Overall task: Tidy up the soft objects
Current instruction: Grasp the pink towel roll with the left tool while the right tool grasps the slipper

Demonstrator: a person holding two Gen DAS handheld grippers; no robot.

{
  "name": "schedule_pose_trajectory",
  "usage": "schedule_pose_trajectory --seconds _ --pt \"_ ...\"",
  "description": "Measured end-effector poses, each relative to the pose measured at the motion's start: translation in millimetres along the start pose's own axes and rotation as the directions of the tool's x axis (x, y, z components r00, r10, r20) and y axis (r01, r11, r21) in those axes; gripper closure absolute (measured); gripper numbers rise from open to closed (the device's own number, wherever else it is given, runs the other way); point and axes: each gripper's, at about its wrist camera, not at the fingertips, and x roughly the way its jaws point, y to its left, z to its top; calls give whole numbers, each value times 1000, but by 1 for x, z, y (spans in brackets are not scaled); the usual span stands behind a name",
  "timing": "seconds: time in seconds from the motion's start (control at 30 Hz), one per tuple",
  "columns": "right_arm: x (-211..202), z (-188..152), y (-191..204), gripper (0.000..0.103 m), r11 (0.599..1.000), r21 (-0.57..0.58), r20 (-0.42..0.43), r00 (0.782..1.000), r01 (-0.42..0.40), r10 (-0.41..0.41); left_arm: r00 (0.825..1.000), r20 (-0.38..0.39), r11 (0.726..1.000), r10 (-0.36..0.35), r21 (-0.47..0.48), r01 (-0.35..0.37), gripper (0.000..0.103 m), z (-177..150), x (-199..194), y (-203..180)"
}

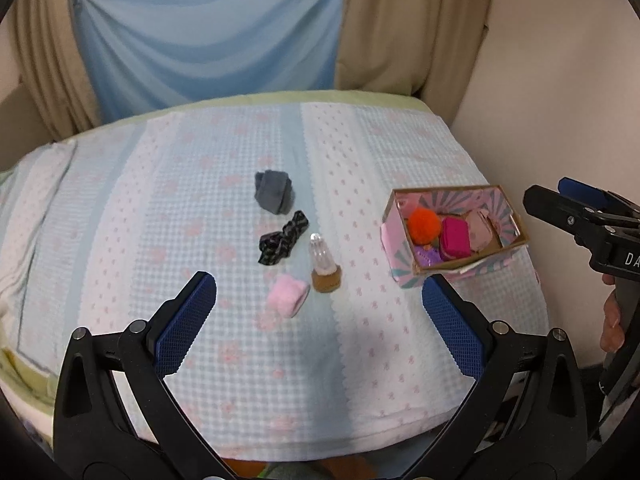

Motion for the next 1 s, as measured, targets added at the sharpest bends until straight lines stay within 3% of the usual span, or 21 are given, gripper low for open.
schedule_pose_trajectory --seconds 0.3,0.53,0.9,1.0 --pt "51 -23 48 1 990 98 -56 993 105 -100 988 -82 987 -134 77 140 1 -10 59 55" --pt "130 -46 72 1 979 141 -110 985 150 -135 974 -138 957 -179 206 205 1 -22 122 80" --pt "255 -101 67 7 969 213 -191 978 122 -82 938 -225 920 -265 232 315 10 -70 252 83" --pt "283 -116 63 20 971 214 -209 976 106 -60 934 -234 915 -271 240 325 12 -83 280 82"
